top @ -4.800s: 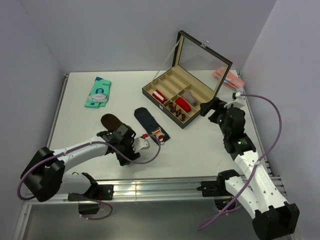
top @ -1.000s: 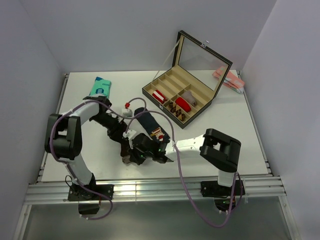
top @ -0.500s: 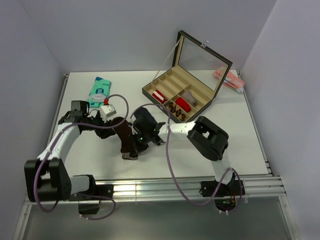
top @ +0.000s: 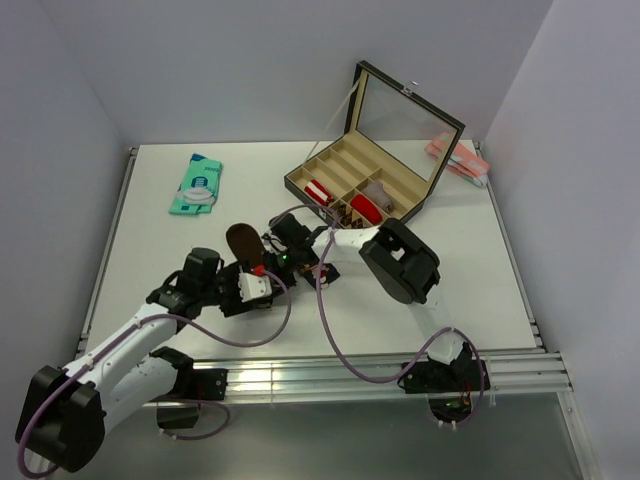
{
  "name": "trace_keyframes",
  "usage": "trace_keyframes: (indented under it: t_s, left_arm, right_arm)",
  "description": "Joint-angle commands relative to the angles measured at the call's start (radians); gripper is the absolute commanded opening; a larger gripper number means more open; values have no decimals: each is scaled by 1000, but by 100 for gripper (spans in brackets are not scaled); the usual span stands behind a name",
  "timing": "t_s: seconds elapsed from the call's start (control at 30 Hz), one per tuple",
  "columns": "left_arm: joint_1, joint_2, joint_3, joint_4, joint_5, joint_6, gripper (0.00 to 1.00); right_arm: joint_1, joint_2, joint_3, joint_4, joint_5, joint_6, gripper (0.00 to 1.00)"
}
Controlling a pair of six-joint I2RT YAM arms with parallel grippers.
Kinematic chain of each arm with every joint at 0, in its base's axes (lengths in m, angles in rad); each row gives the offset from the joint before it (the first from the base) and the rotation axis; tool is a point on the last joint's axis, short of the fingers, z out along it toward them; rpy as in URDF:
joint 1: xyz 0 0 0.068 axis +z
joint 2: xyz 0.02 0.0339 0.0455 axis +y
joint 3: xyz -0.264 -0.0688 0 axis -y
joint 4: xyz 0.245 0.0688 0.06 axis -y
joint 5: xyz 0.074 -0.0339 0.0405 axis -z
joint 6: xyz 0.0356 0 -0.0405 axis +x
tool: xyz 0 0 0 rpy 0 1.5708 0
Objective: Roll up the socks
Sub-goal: Roll the sock at the center of the board.
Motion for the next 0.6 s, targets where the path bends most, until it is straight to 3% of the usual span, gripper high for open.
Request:
trace_keyframes:
  t_s: [0.0,0.57]
  left_arm:
    - [-39,-36,-48,143,-94,37,71]
    - [-206,-75,-178,212,-148,65,64]
  right_arm:
    - [-12,22,31,-46,-36,40,0]
    - [-32,37,31,-22,-80,100,0]
